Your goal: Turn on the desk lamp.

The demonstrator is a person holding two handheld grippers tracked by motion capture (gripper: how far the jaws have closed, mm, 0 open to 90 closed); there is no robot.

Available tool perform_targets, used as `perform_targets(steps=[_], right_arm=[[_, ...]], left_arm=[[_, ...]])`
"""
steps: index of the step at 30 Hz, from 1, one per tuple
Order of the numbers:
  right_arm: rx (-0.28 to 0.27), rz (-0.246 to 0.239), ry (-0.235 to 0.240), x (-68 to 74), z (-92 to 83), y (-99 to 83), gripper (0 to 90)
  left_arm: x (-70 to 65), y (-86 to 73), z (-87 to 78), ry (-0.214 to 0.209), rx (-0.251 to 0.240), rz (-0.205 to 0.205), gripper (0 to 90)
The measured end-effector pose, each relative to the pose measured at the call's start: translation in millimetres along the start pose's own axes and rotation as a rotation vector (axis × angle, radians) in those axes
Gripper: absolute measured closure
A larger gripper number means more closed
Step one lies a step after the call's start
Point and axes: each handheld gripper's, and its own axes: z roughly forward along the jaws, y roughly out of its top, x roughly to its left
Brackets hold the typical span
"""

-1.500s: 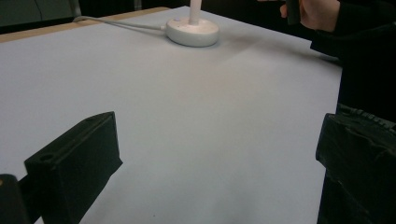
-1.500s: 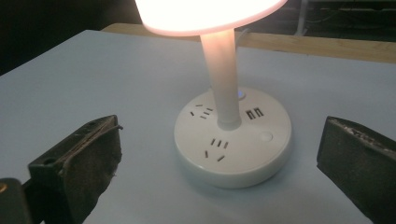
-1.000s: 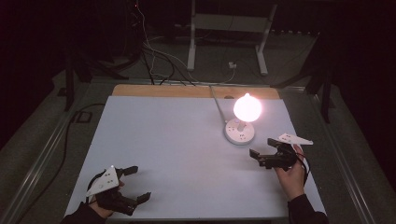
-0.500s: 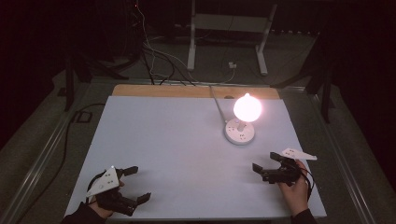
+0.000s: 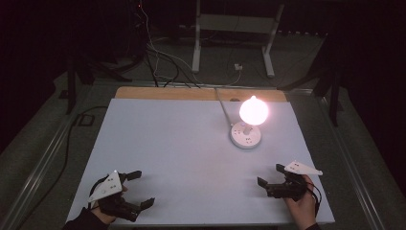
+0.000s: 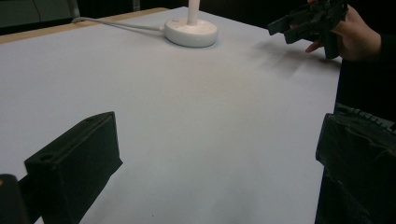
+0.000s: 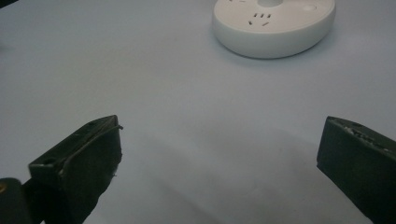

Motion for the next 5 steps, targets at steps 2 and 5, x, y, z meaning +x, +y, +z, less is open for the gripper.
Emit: perform_targets(steps=[2, 5], right_arm=[[0.000, -0.001, -0.002, -0.5, 0.4, 0.1, 0.0], [-0.002, -0.007, -0.007, -1.1, 0.4, 0.1, 0.0]], left_arm=[[0.1, 0.0, 0.0, 0.000, 0.001, 0.000, 0.4], [0.1, 0.0, 0.1, -0.001, 0.001, 0.000, 0.4]])
